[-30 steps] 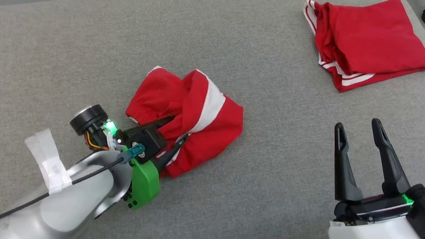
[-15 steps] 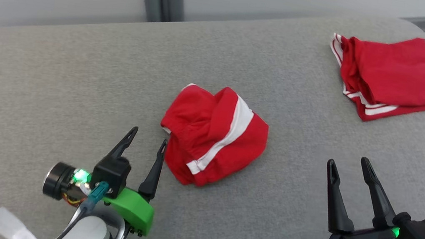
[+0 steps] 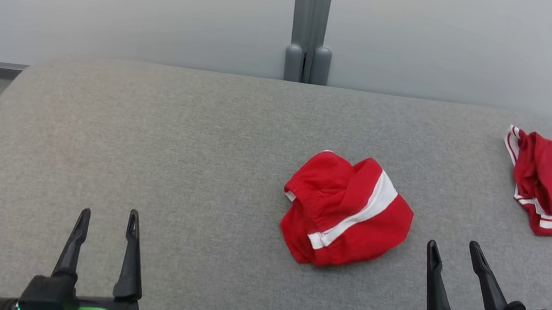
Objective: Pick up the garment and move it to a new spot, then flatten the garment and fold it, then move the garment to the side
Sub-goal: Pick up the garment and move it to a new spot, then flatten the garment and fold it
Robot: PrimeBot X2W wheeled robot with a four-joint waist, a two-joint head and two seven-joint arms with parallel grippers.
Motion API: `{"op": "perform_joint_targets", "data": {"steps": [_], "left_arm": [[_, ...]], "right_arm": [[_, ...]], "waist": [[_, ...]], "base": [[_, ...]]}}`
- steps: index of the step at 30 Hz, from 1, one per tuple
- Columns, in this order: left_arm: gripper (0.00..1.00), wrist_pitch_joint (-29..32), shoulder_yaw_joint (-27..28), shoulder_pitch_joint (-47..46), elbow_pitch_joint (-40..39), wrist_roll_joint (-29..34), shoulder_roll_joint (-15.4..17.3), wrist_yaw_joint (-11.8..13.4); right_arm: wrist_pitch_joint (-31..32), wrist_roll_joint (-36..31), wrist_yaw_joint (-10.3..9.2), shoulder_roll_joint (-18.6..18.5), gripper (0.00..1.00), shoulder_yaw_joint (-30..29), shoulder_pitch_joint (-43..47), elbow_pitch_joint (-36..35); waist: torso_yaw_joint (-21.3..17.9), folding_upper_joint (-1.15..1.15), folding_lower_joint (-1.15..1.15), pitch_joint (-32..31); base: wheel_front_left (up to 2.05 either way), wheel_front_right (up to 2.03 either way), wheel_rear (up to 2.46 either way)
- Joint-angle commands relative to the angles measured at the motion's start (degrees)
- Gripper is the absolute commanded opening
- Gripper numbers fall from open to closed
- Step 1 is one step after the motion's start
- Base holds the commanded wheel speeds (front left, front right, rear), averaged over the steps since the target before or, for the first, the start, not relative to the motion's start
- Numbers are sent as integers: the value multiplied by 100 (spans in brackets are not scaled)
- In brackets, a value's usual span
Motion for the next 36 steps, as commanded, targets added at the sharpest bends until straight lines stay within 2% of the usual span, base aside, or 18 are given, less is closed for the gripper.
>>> {"op": "perform_joint_targets", "data": {"steps": [1, 4, 7, 11, 15, 22, 36], "left_arm": [[100, -14, 187, 246, -118, 142, -120, -114], [100, -14, 620, 562, -352, 422, -373, -471], [100, -8, 766, 747, -464, 868, -489, -842], [100, -8, 758, 834, -359, 1230, -593, -1159], [100, -8, 800, 857, -315, 1313, -683, -1359], [100, -8, 846, 838, -281, 1429, -745, -1507], [100, -8, 746, 777, -239, 1405, -767, -1484]], "right_arm": [[2, -70, -4, 15, 100, -49, 98, 4], [2, -88, -4, 54, 100, -85, 195, -30], [2, -87, -5, 69, 100, -87, 276, -39], [2, -105, -5, 69, 100, -78, 358, -18], [2, -117, -5, 54, 100, -53, 367, -4], [2, -74, -4, 42, 100, -20, 322, 83], [2, -2, -4, 3, 100, 31, 309, 143]], "waist": [[312, 0, 0, -308], [332, 0, 0, -317], [344, 0, 0, -308], [327, 0, 0, -292], [283, 0, 0, -272], [221, 0, 0, -256], [170, 0, 0, -218]], "base": [[0, 0, 0], [0, 0, 0], [0, 0, 0], [0, 0, 0], [0, 0, 0], [0, 0, 0], [0, 0, 0]]}}
